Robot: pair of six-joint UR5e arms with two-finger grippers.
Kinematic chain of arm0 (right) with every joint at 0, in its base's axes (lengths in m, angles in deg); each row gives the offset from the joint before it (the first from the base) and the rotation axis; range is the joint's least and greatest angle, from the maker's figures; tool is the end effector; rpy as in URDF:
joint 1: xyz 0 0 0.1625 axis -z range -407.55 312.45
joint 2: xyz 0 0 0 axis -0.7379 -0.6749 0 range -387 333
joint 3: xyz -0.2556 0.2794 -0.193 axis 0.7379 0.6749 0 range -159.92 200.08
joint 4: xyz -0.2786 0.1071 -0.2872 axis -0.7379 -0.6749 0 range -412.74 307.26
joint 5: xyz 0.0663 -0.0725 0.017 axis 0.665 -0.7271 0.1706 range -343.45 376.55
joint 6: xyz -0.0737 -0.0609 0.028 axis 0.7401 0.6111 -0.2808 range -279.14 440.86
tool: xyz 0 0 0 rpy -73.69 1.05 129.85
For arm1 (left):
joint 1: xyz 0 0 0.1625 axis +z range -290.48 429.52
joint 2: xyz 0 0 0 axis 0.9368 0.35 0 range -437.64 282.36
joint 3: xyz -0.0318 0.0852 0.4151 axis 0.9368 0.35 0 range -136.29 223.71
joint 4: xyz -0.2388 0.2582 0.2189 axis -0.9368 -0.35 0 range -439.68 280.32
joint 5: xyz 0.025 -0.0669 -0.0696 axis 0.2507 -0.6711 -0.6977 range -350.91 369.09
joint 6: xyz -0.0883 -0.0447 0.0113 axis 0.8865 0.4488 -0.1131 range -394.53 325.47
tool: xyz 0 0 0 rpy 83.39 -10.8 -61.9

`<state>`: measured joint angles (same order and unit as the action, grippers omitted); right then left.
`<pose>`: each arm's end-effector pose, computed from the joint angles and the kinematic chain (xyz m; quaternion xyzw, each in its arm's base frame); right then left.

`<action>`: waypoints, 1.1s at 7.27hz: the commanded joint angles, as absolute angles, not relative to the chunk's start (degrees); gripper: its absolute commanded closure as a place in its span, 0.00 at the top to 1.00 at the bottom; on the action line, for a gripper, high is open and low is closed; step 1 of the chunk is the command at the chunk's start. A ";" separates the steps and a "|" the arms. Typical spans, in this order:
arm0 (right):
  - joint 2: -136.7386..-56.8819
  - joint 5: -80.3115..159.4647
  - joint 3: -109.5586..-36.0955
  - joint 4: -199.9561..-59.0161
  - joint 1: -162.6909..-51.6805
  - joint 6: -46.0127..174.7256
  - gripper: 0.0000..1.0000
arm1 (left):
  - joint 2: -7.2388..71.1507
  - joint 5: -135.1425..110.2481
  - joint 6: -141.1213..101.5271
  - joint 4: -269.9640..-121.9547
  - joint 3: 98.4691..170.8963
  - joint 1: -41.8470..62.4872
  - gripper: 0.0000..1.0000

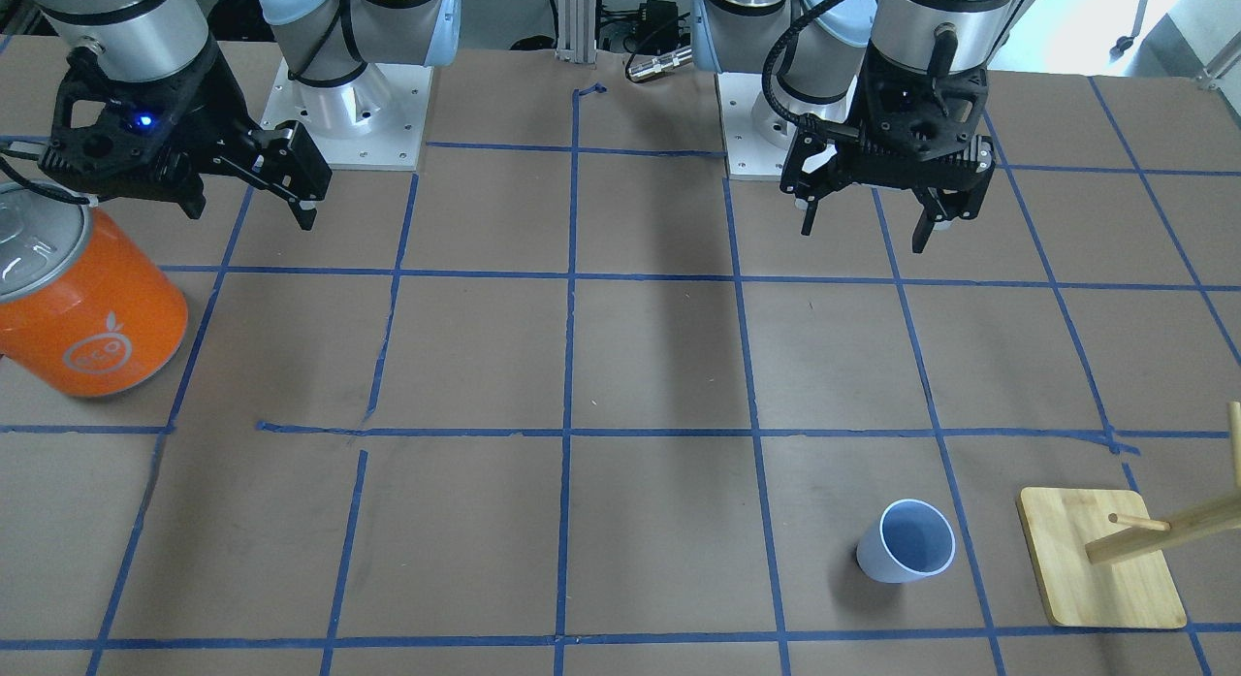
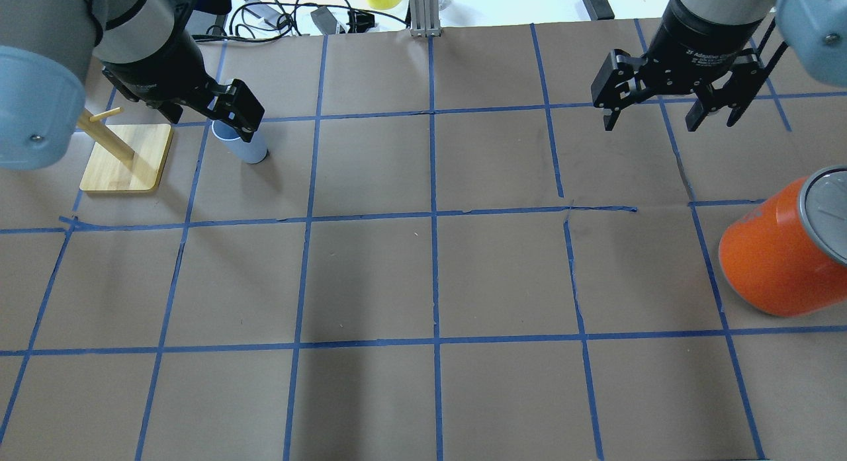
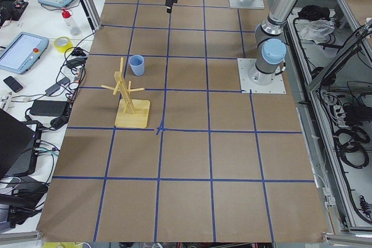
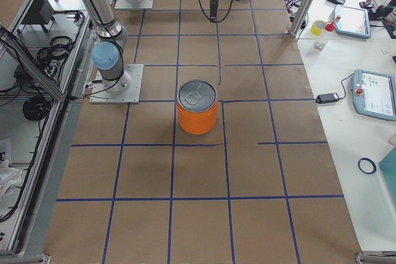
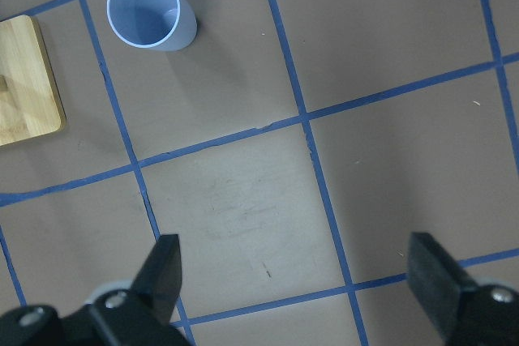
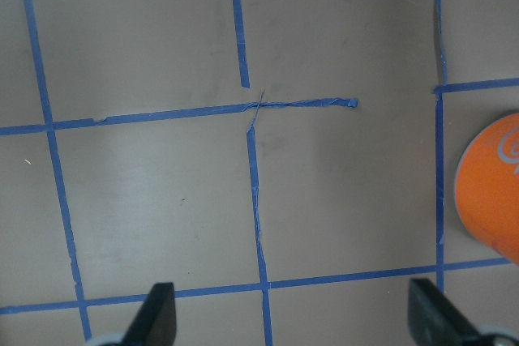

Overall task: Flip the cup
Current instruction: 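Open the left gripper and raise it away from the upright cup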

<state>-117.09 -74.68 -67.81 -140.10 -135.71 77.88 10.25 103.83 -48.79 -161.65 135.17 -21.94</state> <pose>0.1153 -0.4942 0.5022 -0.0420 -0.9991 -0.0037 0.0109 -0.1375 -0.4868 0.5085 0.1331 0.9873 -0.0706 0.0494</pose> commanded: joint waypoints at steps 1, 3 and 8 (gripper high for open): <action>-117.00 -74.68 -67.81 -140.10 -135.71 77.87 1.00 | 10.17 103.92 -48.77 -161.68 135.21 -21.89 1.00; -117.09 -74.68 -67.81 -140.10 -135.71 77.96 1.00 | 10.08 104.01 -48.77 -161.77 135.21 -21.89 1.00; -117.00 -74.68 -67.81 -140.10 -135.71 77.96 1.00 | 9.99 103.48 -49.65 -161.51 136.09 -18.38 1.00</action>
